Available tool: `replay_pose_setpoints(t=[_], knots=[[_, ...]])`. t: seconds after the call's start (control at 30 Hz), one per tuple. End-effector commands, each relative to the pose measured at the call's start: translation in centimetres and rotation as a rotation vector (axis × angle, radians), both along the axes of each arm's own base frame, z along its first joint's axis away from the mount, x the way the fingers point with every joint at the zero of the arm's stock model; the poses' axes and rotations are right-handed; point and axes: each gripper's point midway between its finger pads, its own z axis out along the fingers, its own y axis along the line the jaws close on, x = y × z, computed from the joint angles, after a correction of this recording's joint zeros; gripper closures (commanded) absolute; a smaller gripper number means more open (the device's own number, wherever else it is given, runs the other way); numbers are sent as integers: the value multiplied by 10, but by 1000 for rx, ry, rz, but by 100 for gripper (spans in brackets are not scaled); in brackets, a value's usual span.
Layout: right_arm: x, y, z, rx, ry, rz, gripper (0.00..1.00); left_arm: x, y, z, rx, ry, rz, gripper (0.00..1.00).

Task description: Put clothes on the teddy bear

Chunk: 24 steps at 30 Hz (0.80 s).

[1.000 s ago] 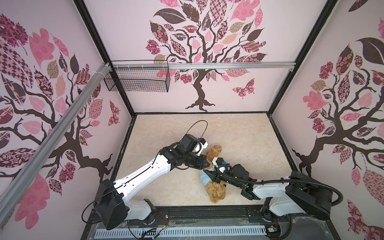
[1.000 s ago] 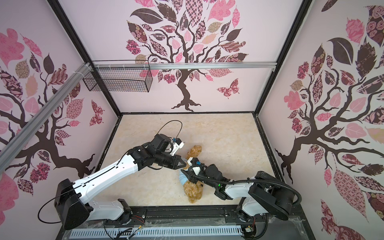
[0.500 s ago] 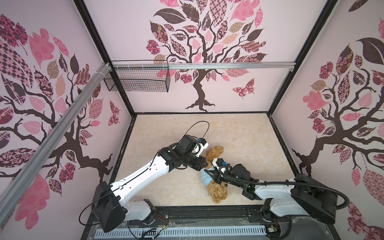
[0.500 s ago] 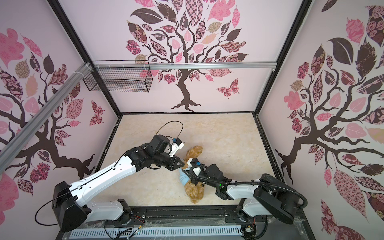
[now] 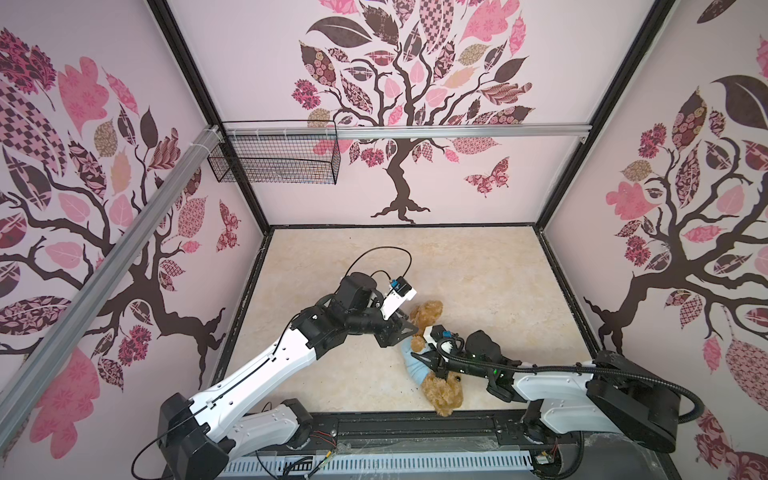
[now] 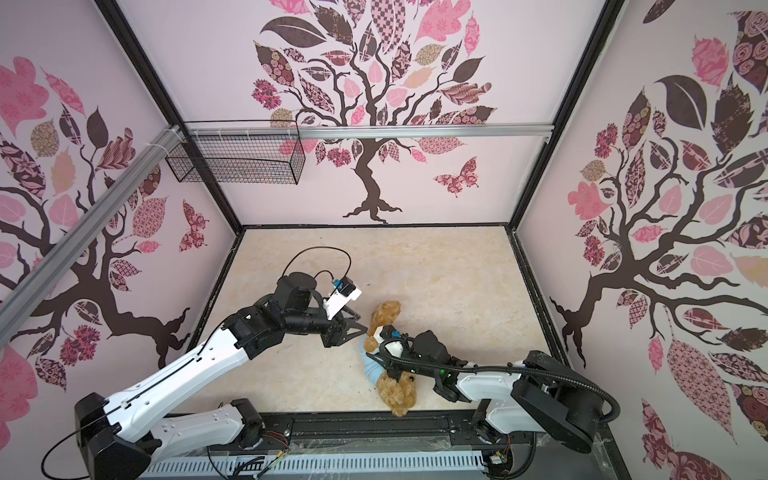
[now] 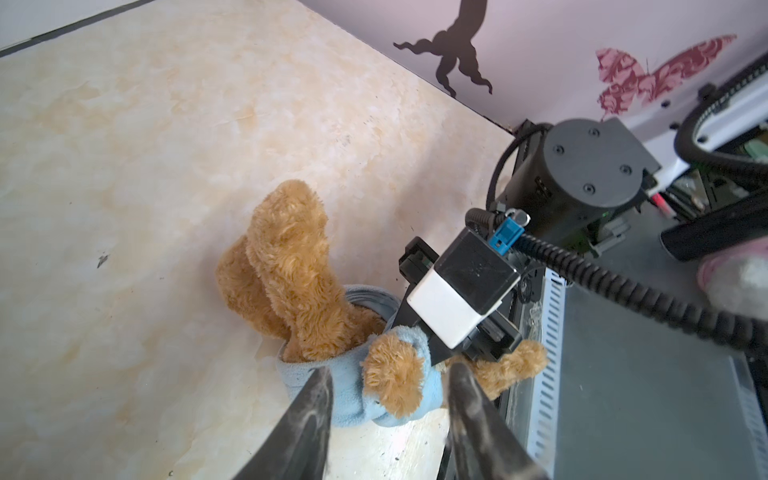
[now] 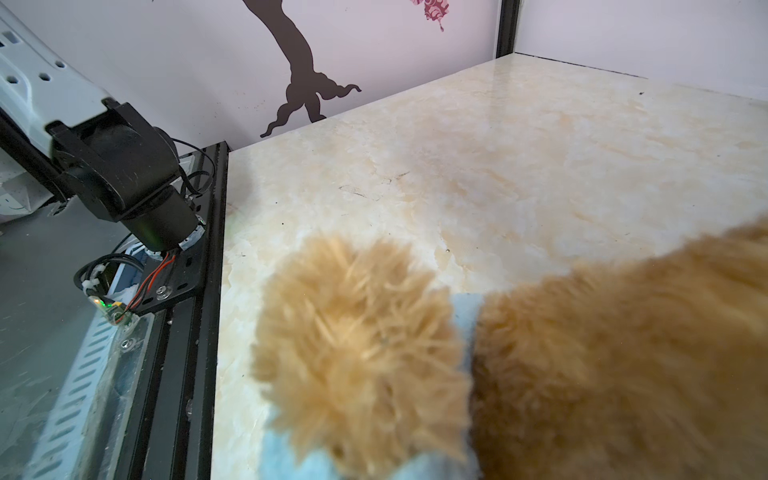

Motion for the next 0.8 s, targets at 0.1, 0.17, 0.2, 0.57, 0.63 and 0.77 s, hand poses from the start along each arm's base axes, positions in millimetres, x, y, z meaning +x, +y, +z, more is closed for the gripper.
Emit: replay_pose_setpoints(t=[0.1, 0.17, 0.2, 0.57, 0.63, 0.77], knots=[[-3, 3, 13, 41, -12, 28, 90, -20, -6, -33, 56, 15, -182, 42], [-3, 3, 13, 45, -13, 27, 89, -22, -7, -39, 75, 8, -206, 42], [-4, 3, 13, 44, -12, 28, 89, -22, -7, -42, 84, -2, -212, 42], [-3, 4, 13, 44, -17, 30, 89, -19, -13, -77, 195, -3, -213, 56], [-3, 4, 13, 47, -18, 28, 89, -18, -13, -84, 212, 6, -211, 59], [-2, 5, 14, 49, -19, 26, 89, -18, -15, -88, 220, 17, -214, 70]])
